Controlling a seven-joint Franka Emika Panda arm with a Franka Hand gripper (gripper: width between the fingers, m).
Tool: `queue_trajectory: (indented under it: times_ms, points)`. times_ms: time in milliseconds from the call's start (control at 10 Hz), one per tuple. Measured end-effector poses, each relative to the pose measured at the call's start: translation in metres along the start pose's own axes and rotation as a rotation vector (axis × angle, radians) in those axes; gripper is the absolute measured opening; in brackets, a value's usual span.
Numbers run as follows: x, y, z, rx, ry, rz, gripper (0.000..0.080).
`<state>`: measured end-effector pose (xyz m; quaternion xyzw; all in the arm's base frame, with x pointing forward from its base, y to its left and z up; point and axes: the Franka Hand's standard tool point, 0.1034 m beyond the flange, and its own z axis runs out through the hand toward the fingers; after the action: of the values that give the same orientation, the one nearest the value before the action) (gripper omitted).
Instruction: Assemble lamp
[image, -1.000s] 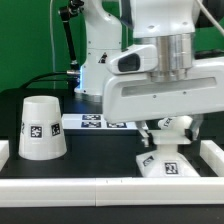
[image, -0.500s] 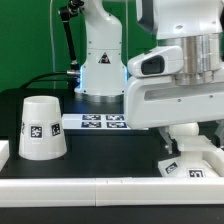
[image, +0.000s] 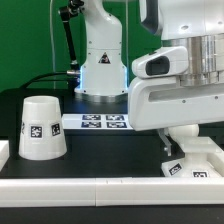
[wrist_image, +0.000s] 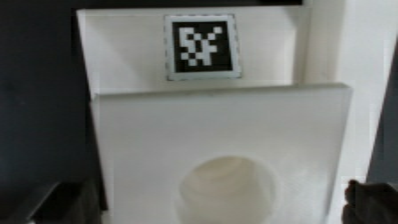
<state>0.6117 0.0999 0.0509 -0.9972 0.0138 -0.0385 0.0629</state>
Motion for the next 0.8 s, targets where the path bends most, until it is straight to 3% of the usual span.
queue_trajectory:
  times_ms: [300, 600, 800]
  points:
    - [-0.017, -0.004, -0.009, -0.006, 0.010, -0.014, 0.0698]
    - [-0.060, -0.012, -0.032, -0.016, 0.004, -0.042, 0.0698]
    - [-0.089, -0.019, -0.036, -0.021, 0.002, -0.066, 0.0698]
